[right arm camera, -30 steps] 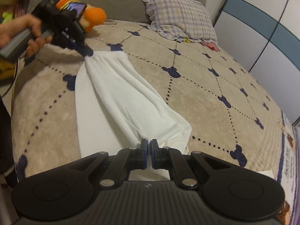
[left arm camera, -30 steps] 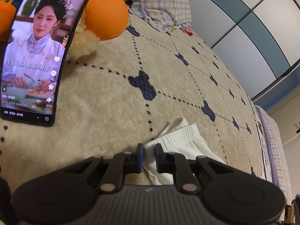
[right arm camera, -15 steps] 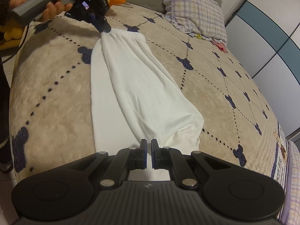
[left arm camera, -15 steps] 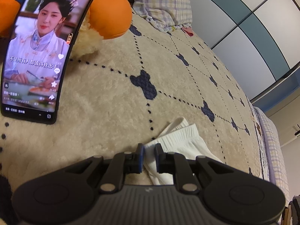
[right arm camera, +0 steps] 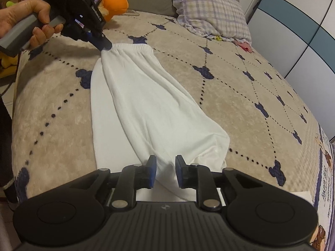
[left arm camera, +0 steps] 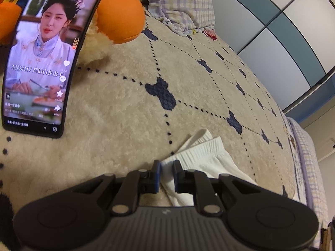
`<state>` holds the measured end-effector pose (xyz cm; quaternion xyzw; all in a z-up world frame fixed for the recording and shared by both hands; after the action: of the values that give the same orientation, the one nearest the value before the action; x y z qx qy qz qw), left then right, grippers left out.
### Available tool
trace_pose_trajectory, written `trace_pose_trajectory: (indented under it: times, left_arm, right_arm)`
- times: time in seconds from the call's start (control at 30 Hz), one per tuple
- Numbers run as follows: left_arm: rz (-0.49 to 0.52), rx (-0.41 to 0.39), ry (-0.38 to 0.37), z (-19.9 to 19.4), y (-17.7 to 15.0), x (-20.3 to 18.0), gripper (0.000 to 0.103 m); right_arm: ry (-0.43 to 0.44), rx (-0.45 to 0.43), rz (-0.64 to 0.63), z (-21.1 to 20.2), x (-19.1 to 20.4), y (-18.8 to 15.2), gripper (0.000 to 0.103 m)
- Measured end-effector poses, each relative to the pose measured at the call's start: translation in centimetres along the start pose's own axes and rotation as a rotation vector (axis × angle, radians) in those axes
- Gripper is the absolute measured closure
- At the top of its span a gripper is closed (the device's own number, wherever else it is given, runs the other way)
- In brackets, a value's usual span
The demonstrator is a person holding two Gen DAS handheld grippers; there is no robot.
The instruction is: Fold clothes
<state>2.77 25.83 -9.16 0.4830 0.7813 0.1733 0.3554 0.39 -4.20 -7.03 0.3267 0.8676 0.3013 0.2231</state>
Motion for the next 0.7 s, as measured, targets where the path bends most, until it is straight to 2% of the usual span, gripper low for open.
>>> trace_pose_trajectory:
  times: [0.07,0.13,0.2,0.7]
  left_arm:
    - [0.032,-0.006,0.02,0.0,-0.1,-0.4,0.09]
    - [0.065,-0.012,0.041,-0.1,-0.1,-0.7,0.09]
    - [0.087,-0.017,0.054,-0.1,-0.1,-1.0,0.09]
    - [0.083,-0.023,0.054,-0.1,-0.2,-1.1,0.09]
  right_arm:
    - [0.004,-0.001,0.001,0.0,0.0,-0.1,0.084]
    - [0.01,-0.004,0.005,-0.1,0.0,-0.2,0.097]
    - [0.008,-0.009,0.009,-0.3,0.0,-0.2,0.099]
    - [-0.024,-0.017,0.007,-1.6,1.0,-0.9,0.101]
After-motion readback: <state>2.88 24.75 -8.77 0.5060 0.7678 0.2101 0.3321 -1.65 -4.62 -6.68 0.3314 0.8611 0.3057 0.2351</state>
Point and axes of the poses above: each gripper's, at about its wrist camera, not at the fingertips, and z roughly the way its jaws point, x to its left, y to its top, the point moved 8 cm from there along z, roughly the way its jaws point, and after that the axes turned 12 degrees about z, right-handed, at the moved point
